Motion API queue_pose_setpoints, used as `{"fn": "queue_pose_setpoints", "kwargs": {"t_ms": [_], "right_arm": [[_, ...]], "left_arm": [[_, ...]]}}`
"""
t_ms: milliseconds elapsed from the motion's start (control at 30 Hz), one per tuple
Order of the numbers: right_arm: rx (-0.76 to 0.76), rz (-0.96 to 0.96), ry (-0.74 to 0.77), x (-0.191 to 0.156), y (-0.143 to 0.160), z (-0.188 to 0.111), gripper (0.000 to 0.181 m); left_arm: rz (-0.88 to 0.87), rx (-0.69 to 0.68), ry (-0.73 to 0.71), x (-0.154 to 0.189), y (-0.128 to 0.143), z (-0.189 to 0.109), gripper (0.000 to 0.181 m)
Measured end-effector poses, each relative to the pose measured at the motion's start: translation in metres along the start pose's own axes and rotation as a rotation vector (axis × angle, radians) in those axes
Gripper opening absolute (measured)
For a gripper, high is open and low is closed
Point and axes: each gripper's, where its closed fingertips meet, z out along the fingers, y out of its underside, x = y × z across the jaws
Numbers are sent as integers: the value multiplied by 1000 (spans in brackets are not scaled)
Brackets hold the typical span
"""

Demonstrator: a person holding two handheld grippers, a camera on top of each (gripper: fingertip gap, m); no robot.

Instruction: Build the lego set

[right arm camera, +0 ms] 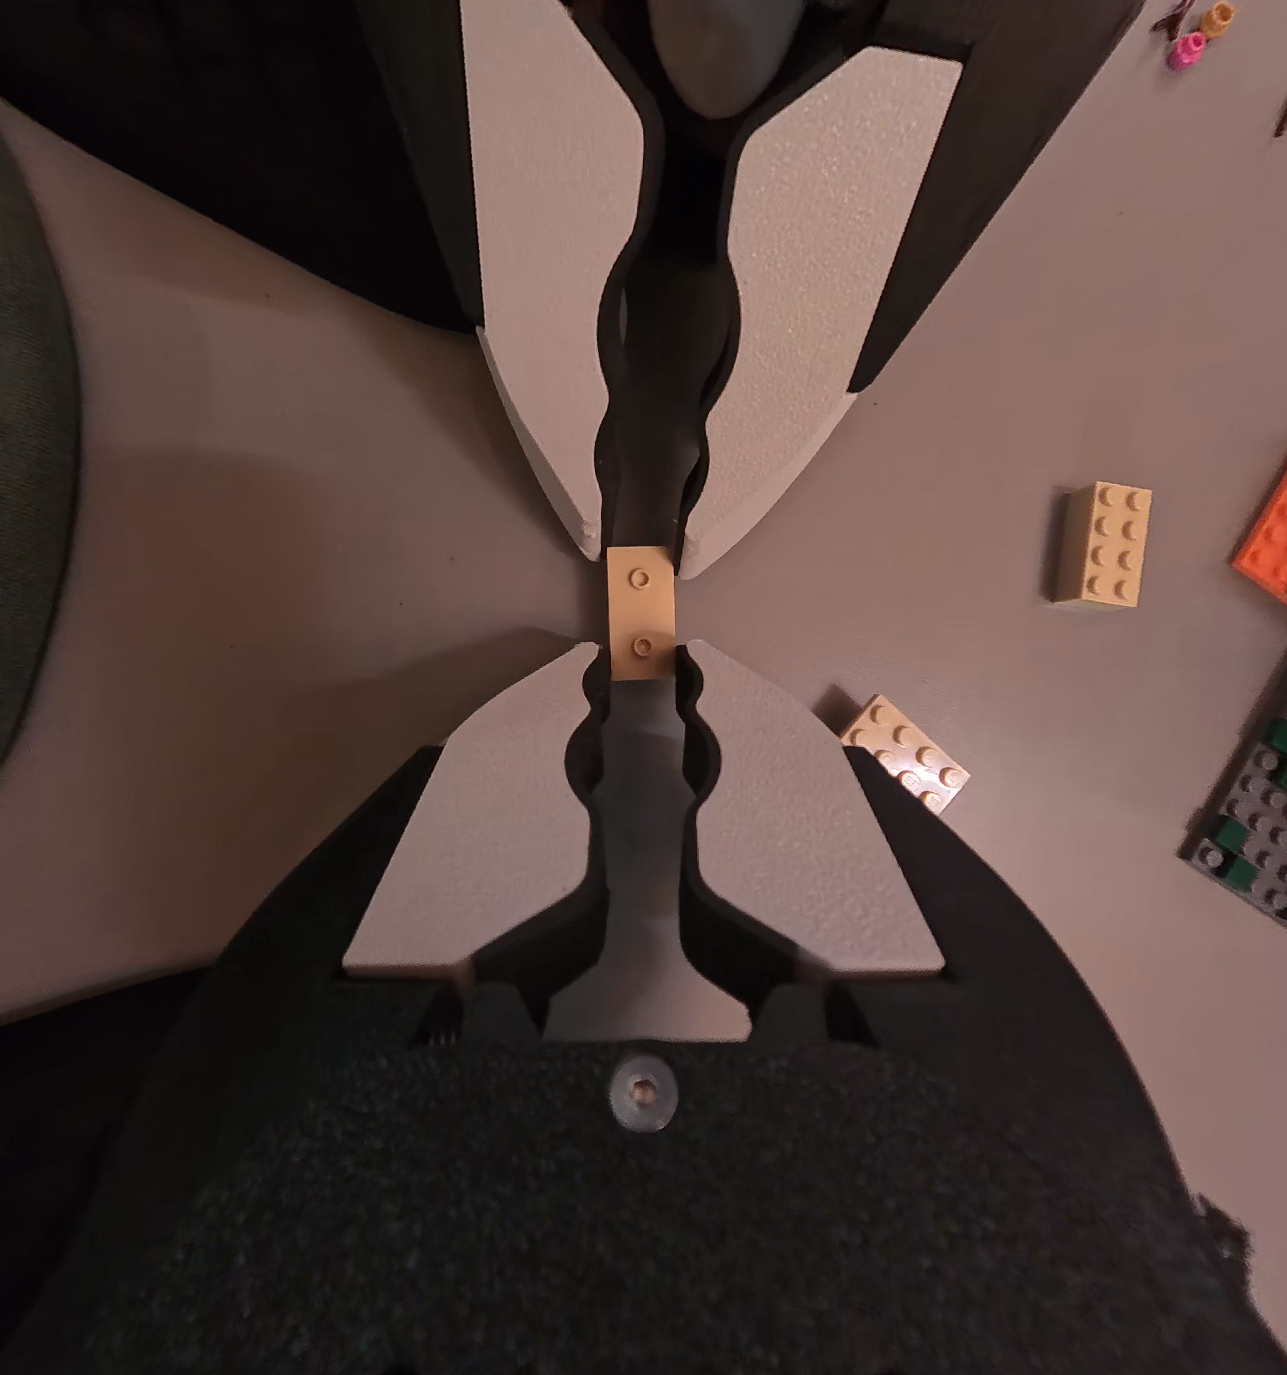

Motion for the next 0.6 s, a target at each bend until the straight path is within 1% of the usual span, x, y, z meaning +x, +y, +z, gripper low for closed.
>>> {"fn": "queue_pose_setpoints", "kwargs": {"t_ms": [367,600], "right_arm": [[0,8,-3,0,1,-2,20],[3,4,-7,-1,1,-3,19]], "left_arm": [[-12,3,4,0,1,-5,17],[-76,8,29,1,-2,-5,20]]}}
